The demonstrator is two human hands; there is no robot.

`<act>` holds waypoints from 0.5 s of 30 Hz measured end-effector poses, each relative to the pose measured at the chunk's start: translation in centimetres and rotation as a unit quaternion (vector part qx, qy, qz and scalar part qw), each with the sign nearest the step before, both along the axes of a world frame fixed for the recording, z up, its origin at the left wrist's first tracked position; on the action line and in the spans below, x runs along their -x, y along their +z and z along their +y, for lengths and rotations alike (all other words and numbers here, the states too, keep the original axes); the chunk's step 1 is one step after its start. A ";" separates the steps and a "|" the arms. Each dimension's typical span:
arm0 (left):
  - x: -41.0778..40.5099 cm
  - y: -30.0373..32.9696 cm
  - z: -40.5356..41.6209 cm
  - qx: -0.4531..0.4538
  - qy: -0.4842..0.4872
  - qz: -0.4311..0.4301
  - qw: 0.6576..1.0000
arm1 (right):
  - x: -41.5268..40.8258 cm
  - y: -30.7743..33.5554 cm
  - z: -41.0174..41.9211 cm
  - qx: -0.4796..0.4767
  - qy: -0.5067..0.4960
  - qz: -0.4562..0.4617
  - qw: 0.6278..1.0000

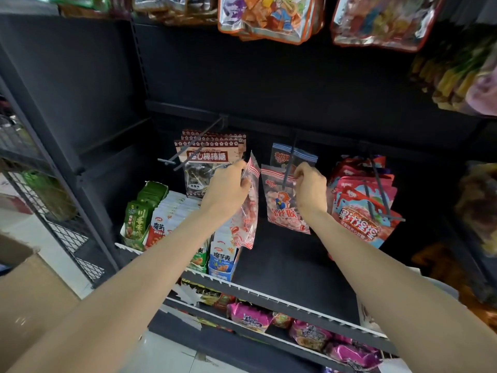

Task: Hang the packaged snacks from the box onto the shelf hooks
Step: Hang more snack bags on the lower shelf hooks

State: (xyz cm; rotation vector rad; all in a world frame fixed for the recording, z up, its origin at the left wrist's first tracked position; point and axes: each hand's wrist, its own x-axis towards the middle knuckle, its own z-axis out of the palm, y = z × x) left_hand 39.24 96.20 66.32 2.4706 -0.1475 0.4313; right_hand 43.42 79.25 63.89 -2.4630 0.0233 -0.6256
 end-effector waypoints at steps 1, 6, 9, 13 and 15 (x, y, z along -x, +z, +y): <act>-0.2 0.0 0.0 0.001 0.001 0.002 1.000 | -0.5 0.1 -0.1 0.000 -0.003 0.007 1.000; -0.6 -0.4 0.1 -0.001 0.006 0.000 1.000 | -2.0 1.0 -0.6 0.007 -0.005 0.063 0.998; -0.2 -0.7 0.3 -0.005 -0.005 -0.003 1.000 | -1.9 1.0 -0.5 0.000 0.017 0.106 0.994; 0.5 -1.6 0.7 -0.013 -0.014 -0.018 1.000 | 1.0 0.1 -0.2 0.000 -0.010 0.063 0.998; 1.1 -2.1 0.6 -0.023 -0.020 -0.025 0.999 | 3.0 -0.2 0.2 -0.039 0.017 0.035 0.998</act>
